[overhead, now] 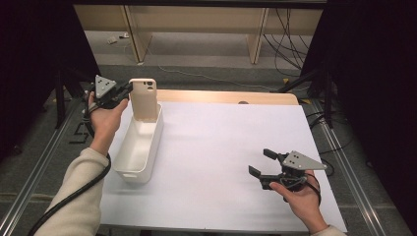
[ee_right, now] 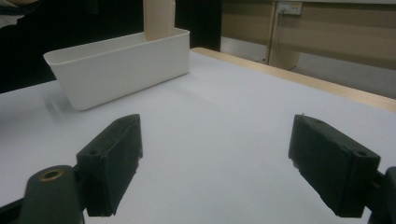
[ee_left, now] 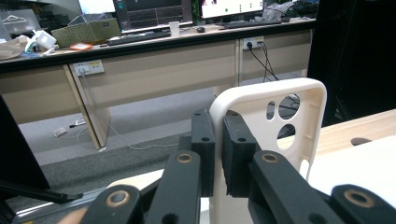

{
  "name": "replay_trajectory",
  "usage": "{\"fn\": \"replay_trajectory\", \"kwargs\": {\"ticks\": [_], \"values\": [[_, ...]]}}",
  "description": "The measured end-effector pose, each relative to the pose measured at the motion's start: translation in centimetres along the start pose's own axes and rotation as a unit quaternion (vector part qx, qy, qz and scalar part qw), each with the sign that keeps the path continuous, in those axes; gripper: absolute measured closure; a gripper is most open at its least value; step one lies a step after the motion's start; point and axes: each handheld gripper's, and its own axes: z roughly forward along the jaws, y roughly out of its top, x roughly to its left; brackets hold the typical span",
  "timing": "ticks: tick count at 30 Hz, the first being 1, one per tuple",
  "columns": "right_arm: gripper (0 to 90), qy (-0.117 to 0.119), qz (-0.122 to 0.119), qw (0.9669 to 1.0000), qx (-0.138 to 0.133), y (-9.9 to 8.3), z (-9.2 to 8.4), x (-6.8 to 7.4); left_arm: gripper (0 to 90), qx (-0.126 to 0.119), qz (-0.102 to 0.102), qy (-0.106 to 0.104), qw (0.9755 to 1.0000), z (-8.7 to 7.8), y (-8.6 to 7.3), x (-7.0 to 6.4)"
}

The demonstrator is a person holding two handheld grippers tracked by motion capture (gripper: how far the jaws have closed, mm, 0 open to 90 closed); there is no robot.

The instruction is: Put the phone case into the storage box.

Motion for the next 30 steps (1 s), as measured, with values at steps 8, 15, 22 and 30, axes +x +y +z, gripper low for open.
{"fn": "replay_trajectory", "kwargs": {"ticks": [8, 15, 22, 30], "values": [[18.6, 0.001, -0.001, 1.0000, 0.005, 0.0, -0.1, 0.0, 84.1, 0.002, -0.004, 0.001, 1.0000, 0.4, -0.5, 0.2], [18.6, 0.001, -0.002, 1.0000, 0.005, 0.0, -0.1, -0.1, 84.1, 0.005, -0.009, 0.003, 0.9999, 0.8, -0.9, 0.4], [18.6, 0.001, -0.002, 1.0000, 0.006, 0.0, -0.1, -0.1, 84.1, 0.012, -0.008, 0.004, 0.9999, 1.2, -1.3, 0.6], [18.6, 0.001, -0.002, 1.0000, 0.007, 0.0, -0.1, -0.1, 84.1, 0.020, -0.005, 0.004, 0.9998, 1.6, -1.6, 0.7]]}}
